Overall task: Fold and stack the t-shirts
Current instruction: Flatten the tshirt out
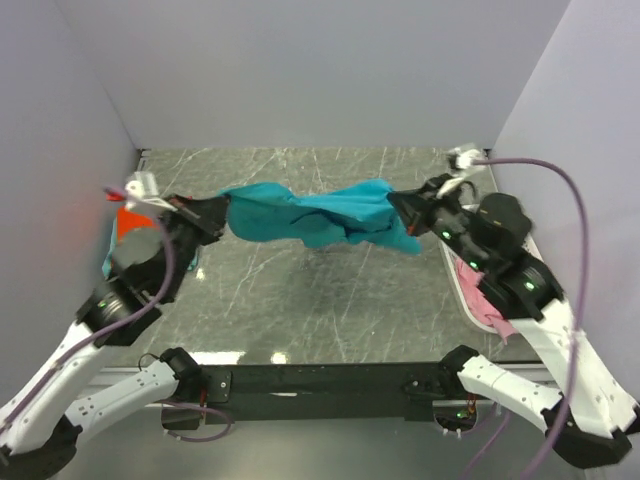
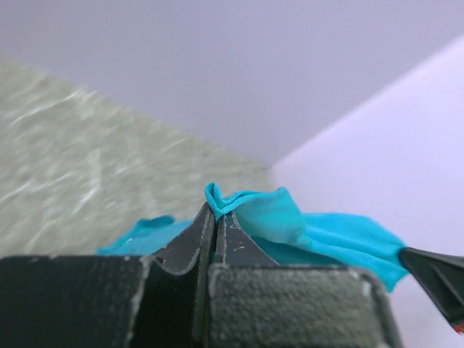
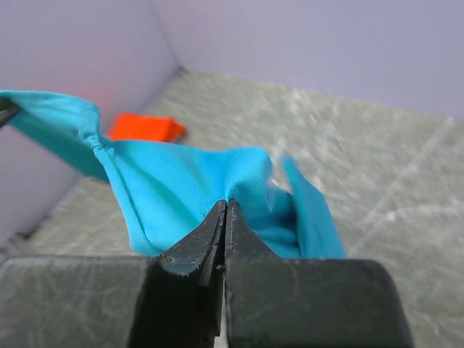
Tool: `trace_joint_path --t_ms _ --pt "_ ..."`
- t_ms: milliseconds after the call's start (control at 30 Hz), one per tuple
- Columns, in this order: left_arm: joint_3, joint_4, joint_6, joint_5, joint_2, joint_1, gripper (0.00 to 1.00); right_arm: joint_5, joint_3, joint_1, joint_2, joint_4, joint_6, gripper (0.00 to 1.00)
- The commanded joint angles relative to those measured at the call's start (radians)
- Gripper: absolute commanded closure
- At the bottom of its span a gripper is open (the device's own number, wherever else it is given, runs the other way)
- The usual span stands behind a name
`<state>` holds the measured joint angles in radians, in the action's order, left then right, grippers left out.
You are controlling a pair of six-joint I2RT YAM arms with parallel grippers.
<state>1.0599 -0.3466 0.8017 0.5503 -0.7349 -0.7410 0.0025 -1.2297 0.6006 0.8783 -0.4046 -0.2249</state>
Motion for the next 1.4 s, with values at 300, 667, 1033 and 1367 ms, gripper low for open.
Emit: trace_joint_path --t_ms 300,667,1033,1367 --pt "0.163 0.167 -0.165 -0.406 0.138 -0.004 0.99 -0.306 -0.132 0.010 -0.286 -0.066 -0.088 1.00" --pt "0.141 0.022 -0.081 0.023 0.037 -0.003 0.99 -0.169 -0.003 0.010 -0.213 -0.053 -0.166 0.99" --pt "0.240 -0.147 0.084 0.063 -0.780 0.465 0.75 -0.096 -0.126 -0.116 0.569 0.070 -0.191 0.72" --pt "0.318 -0.229 0.068 -0.045 -0.942 0.457 0.01 -0.004 -0.065 -0.131 0.639 0.009 -0.185 0.17"
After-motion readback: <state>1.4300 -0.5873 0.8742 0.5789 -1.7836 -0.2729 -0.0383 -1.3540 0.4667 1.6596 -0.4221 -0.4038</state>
